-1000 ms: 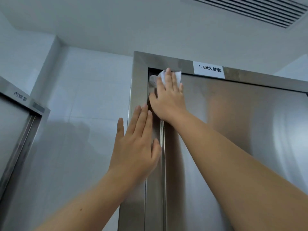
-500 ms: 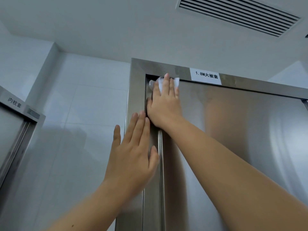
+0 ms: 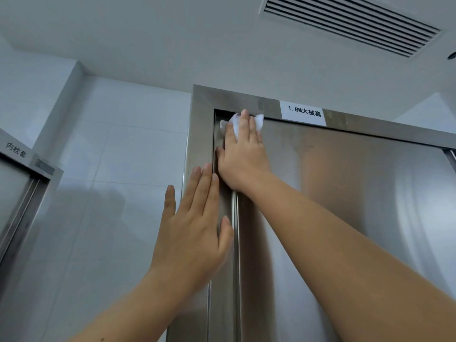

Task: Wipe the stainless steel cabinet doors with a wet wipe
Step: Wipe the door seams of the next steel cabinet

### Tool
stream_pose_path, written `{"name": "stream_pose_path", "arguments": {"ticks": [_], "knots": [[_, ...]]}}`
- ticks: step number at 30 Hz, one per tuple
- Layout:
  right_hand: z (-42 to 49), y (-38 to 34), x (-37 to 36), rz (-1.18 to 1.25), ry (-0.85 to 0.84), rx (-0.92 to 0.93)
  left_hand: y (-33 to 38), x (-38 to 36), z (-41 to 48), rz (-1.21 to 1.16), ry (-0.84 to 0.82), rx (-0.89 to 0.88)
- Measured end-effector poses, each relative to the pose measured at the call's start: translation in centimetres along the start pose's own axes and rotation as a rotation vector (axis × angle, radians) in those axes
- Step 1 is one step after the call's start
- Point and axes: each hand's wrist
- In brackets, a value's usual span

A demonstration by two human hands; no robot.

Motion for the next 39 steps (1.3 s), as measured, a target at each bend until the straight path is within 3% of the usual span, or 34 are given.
{"name": "stream_pose_path", "arguments": {"ticks": [7, 16, 21, 28, 39], "knots": [[-3.6, 0.3, -1.6, 0.017, 0.028, 0.070, 0.0, 0.1, 0.0, -0.034, -0.020, 0.004], [-0.2, -0.3, -0.2, 0.124, 0.004, -0.006, 0.0, 0.0, 0.0, 0.003, 0.023, -0.015], [-3.6, 0.3, -1.3, 0.070, 0.010, 0.087, 0.0, 0.1, 0.0, -0.018, 0.015, -0.003], [0.0, 0.0, 0.2, 0.030, -0.015, 0.022, 0.0, 0.0, 0.0, -0.002, 0.029, -0.008], [-3.4, -0.3, -0.8, 0.052, 0.002, 0.044, 0.2, 0.2, -0.9, -0.014, 0.036, -0.001]]}}
Point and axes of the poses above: each hand's wrist, its own z-axis towards the middle knuckle, its own x-axis out of the back of the hand, y = z × x, and after that the axes turned 7 degrees about -y, right-handed
